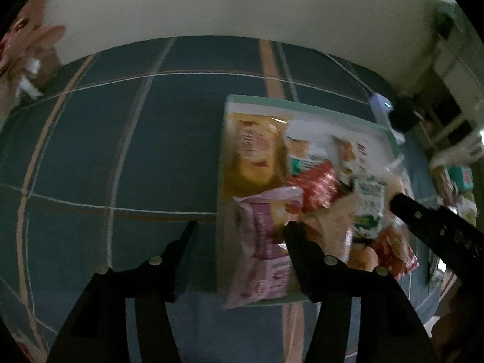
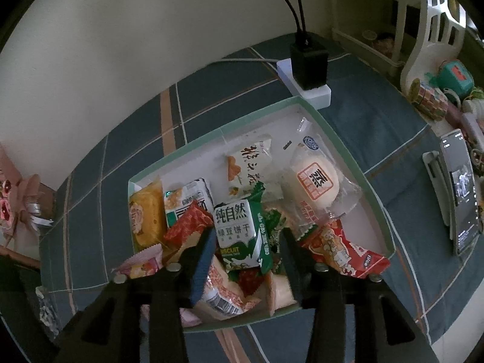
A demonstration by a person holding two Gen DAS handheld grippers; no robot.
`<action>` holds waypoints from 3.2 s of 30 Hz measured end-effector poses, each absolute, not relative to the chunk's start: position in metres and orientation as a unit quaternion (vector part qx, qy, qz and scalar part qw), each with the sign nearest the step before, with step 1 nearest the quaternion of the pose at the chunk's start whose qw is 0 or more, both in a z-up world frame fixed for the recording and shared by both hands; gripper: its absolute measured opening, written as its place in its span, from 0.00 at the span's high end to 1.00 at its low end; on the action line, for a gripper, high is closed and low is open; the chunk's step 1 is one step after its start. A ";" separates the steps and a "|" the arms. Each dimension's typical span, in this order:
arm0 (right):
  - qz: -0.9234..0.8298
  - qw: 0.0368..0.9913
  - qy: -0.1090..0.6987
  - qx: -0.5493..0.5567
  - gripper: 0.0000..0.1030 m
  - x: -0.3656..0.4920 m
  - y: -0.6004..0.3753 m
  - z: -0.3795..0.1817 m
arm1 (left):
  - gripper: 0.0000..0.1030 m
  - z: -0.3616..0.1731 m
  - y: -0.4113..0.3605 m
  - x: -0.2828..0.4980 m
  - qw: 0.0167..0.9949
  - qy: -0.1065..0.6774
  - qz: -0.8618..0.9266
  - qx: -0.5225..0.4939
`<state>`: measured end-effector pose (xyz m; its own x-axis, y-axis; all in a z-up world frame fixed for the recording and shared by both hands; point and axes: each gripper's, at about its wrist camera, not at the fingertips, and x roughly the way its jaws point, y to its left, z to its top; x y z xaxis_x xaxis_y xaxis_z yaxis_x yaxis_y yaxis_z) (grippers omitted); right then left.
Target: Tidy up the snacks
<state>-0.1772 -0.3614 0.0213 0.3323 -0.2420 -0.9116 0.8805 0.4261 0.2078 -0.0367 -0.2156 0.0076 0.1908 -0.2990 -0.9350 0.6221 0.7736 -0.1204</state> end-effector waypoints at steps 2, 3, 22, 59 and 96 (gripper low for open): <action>-0.390 0.726 0.431 0.367 0.40 -0.176 -0.360 0.023 | 0.24 0.009 -0.207 -0.027 0.770 0.557 -0.278 0.138; -0.392 0.727 0.432 0.362 0.34 -0.175 -0.359 0.024 | 0.24 0.011 -0.203 -0.023 0.775 0.556 -0.269 0.136; -0.362 0.764 0.452 0.284 0.00 -0.135 -0.318 0.038 | 0.00 0.018 -0.140 0.028 0.832 0.527 -0.116 0.130; -0.363 0.781 0.444 0.246 0.00 -0.196 -0.228 0.036 | 0.00 0.036 -0.074 -0.049 0.835 0.489 -0.160 0.194; -0.352 0.789 0.451 0.224 0.00 -0.185 -0.218 0.038 | 0.00 0.040 -0.073 -0.046 0.834 0.491 -0.170 0.187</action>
<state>-0.1846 -0.2183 0.0382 0.3449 -0.3530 -0.8697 0.7574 0.6520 0.0357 -0.0457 -0.0731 0.0398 0.4613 -0.0996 -0.8816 0.4659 0.8728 0.1452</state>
